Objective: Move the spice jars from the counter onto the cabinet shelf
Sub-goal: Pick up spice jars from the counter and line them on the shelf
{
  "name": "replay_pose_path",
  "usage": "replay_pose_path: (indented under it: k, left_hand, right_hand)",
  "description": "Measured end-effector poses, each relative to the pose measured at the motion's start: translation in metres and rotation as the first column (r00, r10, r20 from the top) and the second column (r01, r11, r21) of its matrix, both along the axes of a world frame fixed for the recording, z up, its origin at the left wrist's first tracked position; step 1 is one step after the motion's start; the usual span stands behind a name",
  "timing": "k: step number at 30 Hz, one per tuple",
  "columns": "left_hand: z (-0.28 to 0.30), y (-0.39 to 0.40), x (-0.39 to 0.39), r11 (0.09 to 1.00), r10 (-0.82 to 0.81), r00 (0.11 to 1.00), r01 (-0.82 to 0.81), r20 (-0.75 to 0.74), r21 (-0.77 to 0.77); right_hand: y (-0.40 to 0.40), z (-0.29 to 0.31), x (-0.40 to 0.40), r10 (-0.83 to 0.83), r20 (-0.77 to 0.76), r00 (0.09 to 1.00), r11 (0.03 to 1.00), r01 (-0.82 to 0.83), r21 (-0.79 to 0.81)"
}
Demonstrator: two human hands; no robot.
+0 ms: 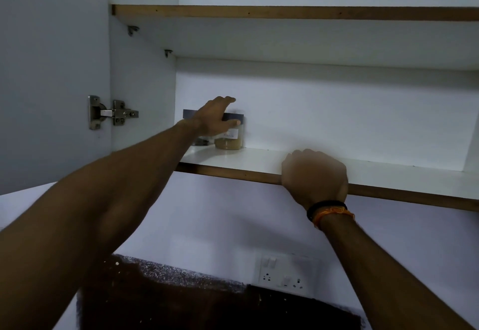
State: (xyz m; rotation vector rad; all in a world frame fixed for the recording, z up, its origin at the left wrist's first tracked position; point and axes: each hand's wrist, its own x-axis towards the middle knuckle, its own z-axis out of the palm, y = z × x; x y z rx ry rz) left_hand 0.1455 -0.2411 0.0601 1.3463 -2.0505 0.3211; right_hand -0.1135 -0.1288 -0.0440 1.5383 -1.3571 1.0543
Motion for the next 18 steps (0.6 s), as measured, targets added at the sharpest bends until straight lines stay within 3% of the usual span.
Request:
replay_pose_path:
  k: [6, 12, 16, 18]
  left_hand:
    - [-0.015, 0.059, -0.022, 0.990, -0.111, 0.991, 0.116, -0.069, 0.077]
    - [-0.057, 0.120, -0.059, 0.970, -0.199, 0.976, 0.210, -0.093, 0.125]
    - [-0.083, 0.151, -0.071, 0.968, -0.219, 0.971, 0.229, -0.097, 0.101]
    - [-0.096, 0.164, -0.073, 0.978, -0.200, 0.977, 0.204, -0.071, 0.054]
  right_hand:
    - [0.010, -0.002, 0.002, 0.044, -0.017, 0.999, 0.998, -0.043, 0.044]
    - [0.024, -0.009, 0.004, -0.017, -0.098, 0.995, 0.989, 0.031, 0.145]
    - [0.037, -0.024, 0.001, -0.015, -0.089, 0.996, 0.985, 0.030, 0.169]
    - [0.042, -0.035, -0.002, 0.059, -0.062, 0.996, 0.984, -0.047, 0.174]
